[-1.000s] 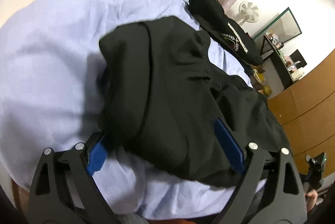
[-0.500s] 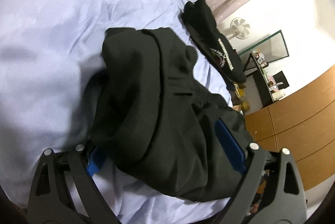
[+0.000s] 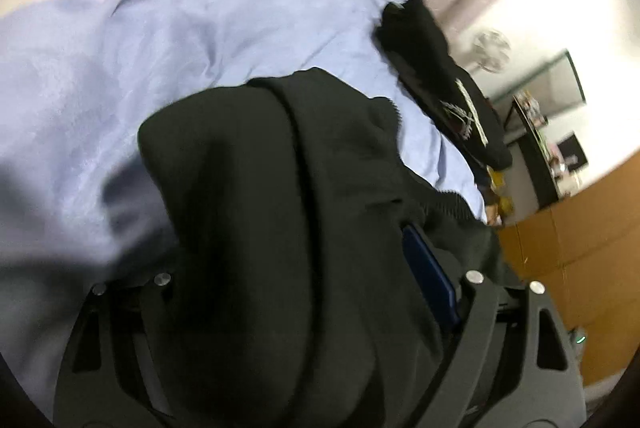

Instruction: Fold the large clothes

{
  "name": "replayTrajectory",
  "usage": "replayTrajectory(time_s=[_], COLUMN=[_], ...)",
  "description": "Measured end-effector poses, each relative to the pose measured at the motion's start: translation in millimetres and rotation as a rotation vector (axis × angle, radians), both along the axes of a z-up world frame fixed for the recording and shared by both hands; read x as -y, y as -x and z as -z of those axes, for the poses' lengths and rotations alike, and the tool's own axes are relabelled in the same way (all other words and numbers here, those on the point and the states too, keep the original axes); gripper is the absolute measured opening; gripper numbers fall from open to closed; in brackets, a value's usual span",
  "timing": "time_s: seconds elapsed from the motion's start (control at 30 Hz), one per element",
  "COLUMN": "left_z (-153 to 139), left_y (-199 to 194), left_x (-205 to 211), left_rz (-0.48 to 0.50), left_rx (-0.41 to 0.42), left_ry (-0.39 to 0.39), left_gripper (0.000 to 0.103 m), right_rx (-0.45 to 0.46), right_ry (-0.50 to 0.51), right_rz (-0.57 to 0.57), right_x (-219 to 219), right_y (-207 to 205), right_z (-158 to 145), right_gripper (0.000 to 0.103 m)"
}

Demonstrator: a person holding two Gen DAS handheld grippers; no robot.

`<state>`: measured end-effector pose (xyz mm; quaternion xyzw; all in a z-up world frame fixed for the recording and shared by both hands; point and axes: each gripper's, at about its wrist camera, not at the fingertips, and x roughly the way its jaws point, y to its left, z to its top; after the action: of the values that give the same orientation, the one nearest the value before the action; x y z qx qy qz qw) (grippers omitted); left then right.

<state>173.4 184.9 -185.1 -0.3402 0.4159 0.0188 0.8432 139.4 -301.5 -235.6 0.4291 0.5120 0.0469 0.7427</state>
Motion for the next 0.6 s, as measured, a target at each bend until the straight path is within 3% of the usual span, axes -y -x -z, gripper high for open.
replayTrajectory(time_s=[0.03,0.07,0.1,0.13,0.23,0.33,0.47,0.6], left_z=[-2.7,-6.1,-10.3,-12.7,-18.8,-36.7,-81.1,-145.7], left_y=[-1.1,-2.0,-1.6,-2.3,-6.2,-17.0,-34.7,-46.5], left_x=[-0.9,-2.6,-8.3,-10.3,-17.2,-12.0,-5.5,-6.3], left_rz=[-0.001,-0.006,-0.027,-0.031,-0.012,0.033,0.058,0.102], left_rx=[-0.005,-0.022,-0.058,-0.073,-0.131,-0.166,-0.169,-0.145], left_ry=[0.008,0.012,0.019,0.046,0.113,0.089,0.087,0.100], left_gripper=[0.075,0.057,0.045,0.039,0.032,0.028,0.025,0.024], right_rx=[-0.024,-0.058,-0.092,-0.118,-0.177,-0.176,-0.162,-0.154], right_ry=[-0.007,-0.004,-0.023,-0.044,-0.046,0.007,0.063,0.069], right_rz=[0.010,0.016,0.030,0.050,0.072,0.049,0.012,-0.010], right_x=[1.6,3.5,7.3,11.3,14.9,9.1,-1.2,3.1], right_y=[-4.6,-9.2,-12.3,-12.6,-10.8,-14.4,-23.8,-22.5], right_z=[-1.7,-4.6,-6.6,-7.7,-15.1,-39.2,-94.4,-150.9], right_gripper=[0.084,0.075,0.072,0.066,0.043,0.030,0.026,0.025])
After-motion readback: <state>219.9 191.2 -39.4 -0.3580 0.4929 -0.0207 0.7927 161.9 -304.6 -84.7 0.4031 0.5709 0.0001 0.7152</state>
